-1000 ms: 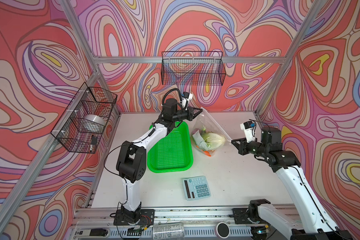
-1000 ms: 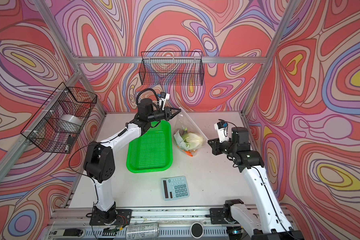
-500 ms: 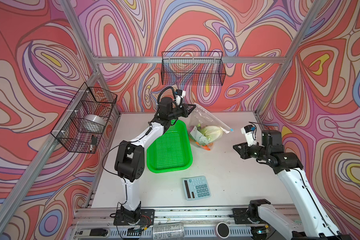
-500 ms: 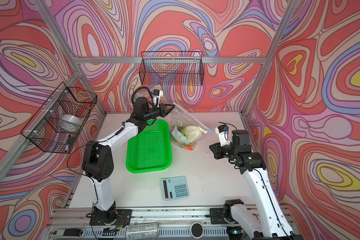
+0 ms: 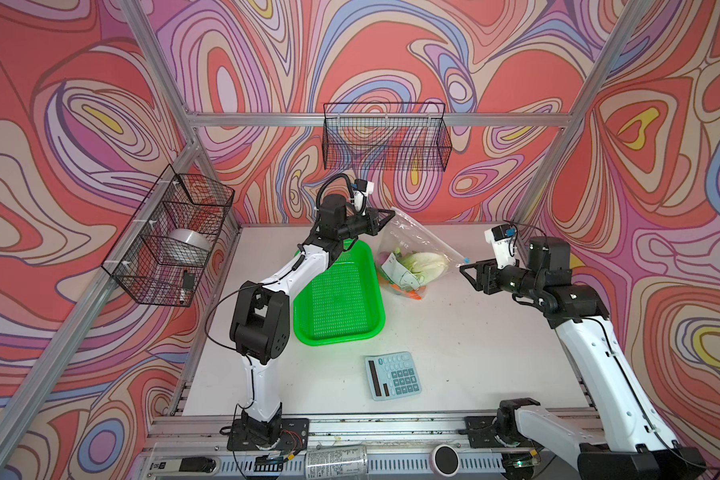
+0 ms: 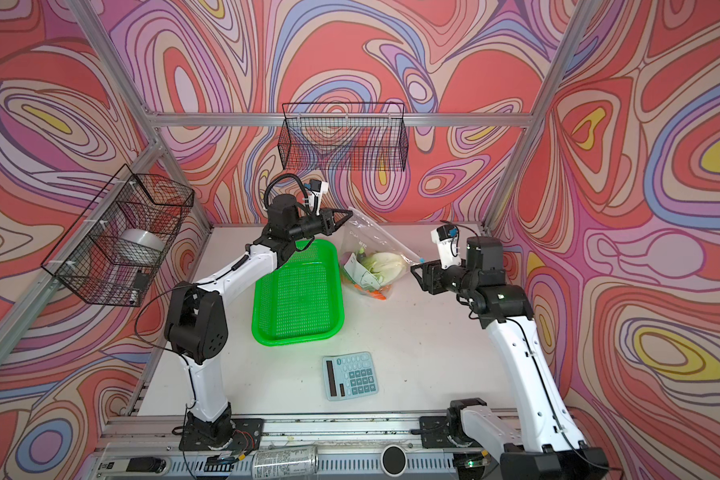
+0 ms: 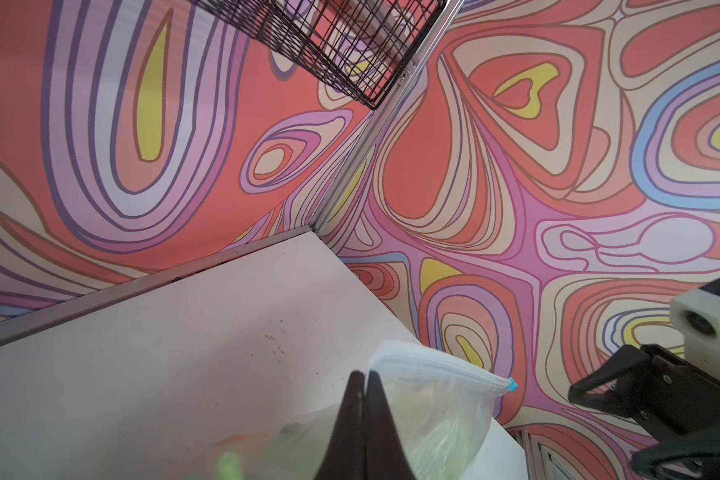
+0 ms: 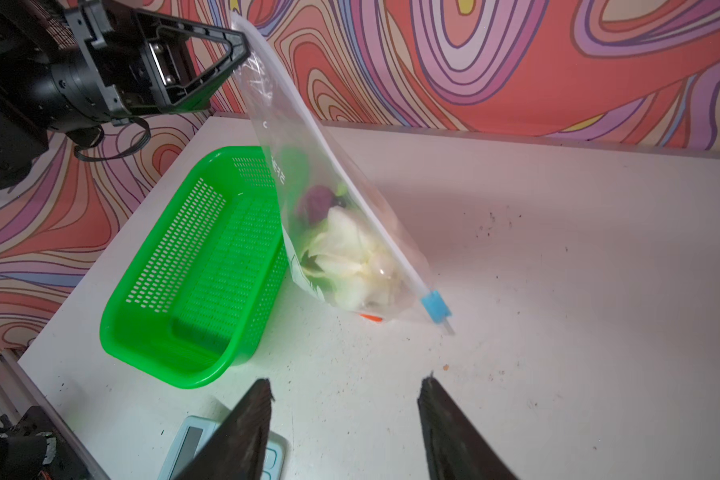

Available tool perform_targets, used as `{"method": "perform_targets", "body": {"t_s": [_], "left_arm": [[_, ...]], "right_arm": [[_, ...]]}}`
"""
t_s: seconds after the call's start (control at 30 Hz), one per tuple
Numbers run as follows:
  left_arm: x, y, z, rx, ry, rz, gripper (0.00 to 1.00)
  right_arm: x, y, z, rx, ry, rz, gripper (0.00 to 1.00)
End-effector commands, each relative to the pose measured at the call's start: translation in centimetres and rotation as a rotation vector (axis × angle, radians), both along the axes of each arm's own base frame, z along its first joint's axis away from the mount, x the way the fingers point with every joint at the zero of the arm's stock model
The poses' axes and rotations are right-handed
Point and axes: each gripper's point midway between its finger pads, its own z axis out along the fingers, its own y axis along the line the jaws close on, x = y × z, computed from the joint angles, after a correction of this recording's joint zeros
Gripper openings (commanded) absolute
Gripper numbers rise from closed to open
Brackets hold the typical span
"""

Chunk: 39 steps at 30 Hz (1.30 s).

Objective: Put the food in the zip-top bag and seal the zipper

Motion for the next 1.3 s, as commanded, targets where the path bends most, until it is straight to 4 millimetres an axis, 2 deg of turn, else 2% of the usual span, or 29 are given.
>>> {"method": "perform_targets", "body": {"t_s": [0.0, 0.1, 0.27, 0.47, 0.63, 0.97, 1.0, 1.03, 1.17, 1.2, 1.23, 1.27], "left_arm": [[-1.3, -0.5, 0.9, -0.022, -0.034, -0.050, 0.00], [-1.8, -0.5, 1.2, -0.022, -0.036, -0.064, 0.00], [-2.2, -0.5, 1.1, -0.017, -0.029, -0.071, 0.00], [-2.4, -0.5, 0.8, -0.017, -0.026, -0.062, 0.00], [-2.6, -0.5, 1.4, -0.023, -0.036, -0.066, 0.00], [-3.0, -0.4, 2.1, -0.020, -0.048, -0.065, 0.00], [-3.0, -0.4, 2.1, -0.019, -0.047, -0.064, 0.00], [-3.0, -0.4, 2.1, -0.020, -0.047, -0.065, 0.00], [-3.0, -0.4, 2.0, -0.022, -0.039, -0.064, 0.00], [-3.0, -0.3, 2.0, -0.021, -0.038, -0.063, 0.00], [-3.0, -0.3, 2.1, -0.022, -0.039, -0.061, 0.04], [-3.1, -0.2, 2.2, -0.023, -0.039, -0.056, 0.18]], "right_arm": [[2.9, 0.8, 1.9, -0.002, -0.108, 0.058, 0.62], [4.7, 1.4, 2.2, -0.004, -0.138, 0.105, 0.63], [6.4, 3.6, 2.0, 0.091, -0.106, 0.215, 0.63], [7.4, 4.2, -0.3, 0.130, -0.058, 0.227, 0.63], [8.4, 4.5, -0.8, 0.139, -0.060, 0.227, 0.59], [9.5, 8.8, -2.8, 0.118, -0.016, 0.303, 0.51], [9.6, 9.1, -3.0, 0.113, -0.013, 0.307, 0.47], [9.6, 9.4, -3.1, 0.114, -0.009, 0.313, 0.39], [9.9, 9.4, -2.6, 0.120, -0.016, 0.291, 0.00], [9.8, 9.4, -2.4, 0.119, -0.021, 0.286, 0.00], [9.8, 9.2, -2.3, 0.117, -0.022, 0.276, 0.00], [9.9, 9.0, -2.1, 0.116, -0.025, 0.261, 0.00]]}}
